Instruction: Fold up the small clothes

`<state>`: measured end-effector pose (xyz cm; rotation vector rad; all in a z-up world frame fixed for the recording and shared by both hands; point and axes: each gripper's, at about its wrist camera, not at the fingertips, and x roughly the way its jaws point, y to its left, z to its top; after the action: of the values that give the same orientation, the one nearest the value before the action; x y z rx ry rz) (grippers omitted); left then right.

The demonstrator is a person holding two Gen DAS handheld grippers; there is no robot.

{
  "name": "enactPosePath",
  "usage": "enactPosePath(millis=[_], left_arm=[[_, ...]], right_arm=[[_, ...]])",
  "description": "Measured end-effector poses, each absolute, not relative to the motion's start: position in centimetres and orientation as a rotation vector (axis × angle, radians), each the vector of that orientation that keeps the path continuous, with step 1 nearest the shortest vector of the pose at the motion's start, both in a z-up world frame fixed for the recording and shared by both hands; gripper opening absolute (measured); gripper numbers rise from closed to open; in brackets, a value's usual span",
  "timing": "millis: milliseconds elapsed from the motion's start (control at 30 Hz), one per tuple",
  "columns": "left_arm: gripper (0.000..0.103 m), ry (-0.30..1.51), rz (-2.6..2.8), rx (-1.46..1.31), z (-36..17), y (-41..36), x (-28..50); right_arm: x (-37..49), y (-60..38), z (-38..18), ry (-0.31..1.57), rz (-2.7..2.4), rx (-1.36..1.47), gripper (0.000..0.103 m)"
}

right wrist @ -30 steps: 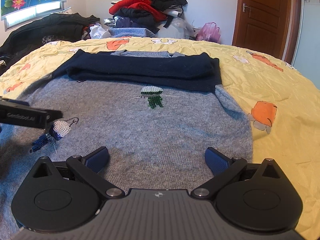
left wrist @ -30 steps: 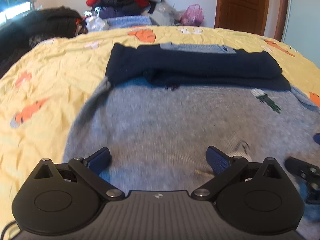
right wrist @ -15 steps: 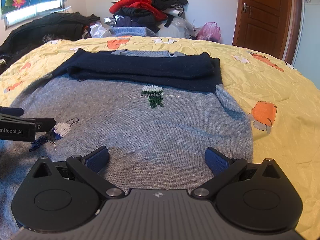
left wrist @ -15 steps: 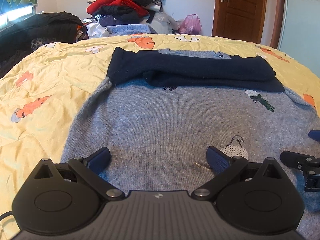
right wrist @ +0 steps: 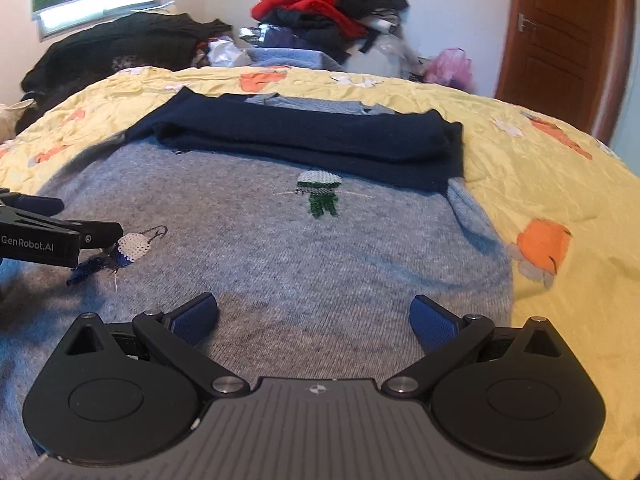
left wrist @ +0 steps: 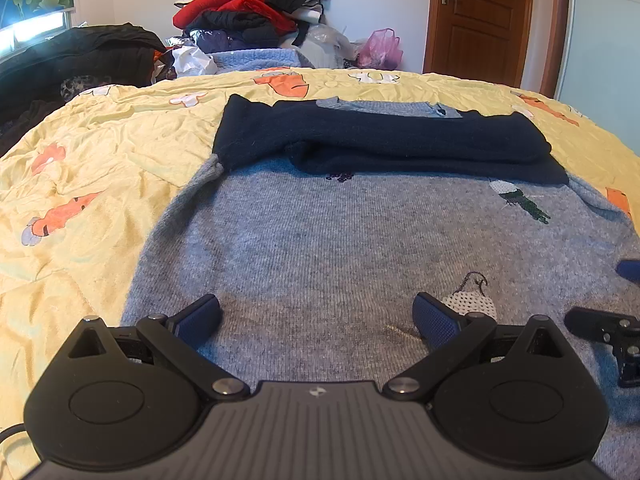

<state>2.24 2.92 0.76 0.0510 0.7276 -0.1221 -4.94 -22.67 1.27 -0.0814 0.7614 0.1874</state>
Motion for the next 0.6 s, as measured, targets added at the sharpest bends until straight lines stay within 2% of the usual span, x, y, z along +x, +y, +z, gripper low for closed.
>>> enactPosePath(millis=[600], left_arm=[[0.103, 0.731, -0.123, 0.064, 0.8, 2.8, 2.2]], right_arm=[[-6.4, -22.1, 0.9, 0.723, 0.159, -0.060, 0.103]])
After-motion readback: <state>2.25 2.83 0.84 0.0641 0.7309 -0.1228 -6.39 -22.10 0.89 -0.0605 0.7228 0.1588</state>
